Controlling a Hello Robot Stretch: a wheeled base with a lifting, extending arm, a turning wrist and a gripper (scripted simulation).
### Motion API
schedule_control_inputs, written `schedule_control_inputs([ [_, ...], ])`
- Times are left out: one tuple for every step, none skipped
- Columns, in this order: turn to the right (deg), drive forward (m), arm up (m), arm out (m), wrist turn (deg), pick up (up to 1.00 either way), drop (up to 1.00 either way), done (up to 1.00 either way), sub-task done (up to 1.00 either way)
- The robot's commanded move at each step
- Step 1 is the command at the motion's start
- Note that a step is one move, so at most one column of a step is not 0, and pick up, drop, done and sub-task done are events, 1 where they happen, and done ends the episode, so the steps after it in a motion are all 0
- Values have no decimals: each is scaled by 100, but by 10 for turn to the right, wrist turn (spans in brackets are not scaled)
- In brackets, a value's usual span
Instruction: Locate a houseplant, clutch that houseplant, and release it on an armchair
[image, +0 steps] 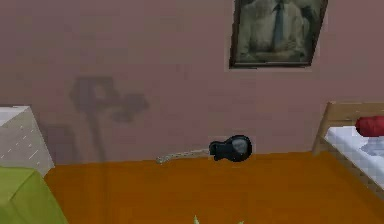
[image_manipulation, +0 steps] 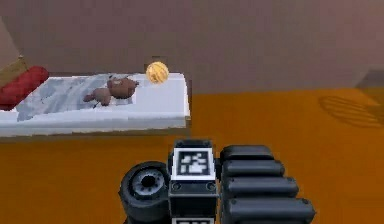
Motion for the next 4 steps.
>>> schedule_control_inputs([
  [-120,0,0,0,0,0,0,0,0],
  [450,0,0,0,0,0,0,0,0],
  [450,0,0,0,0,0,0,0,0],
  [300,0,0,0,0,0,0,0,0],
])
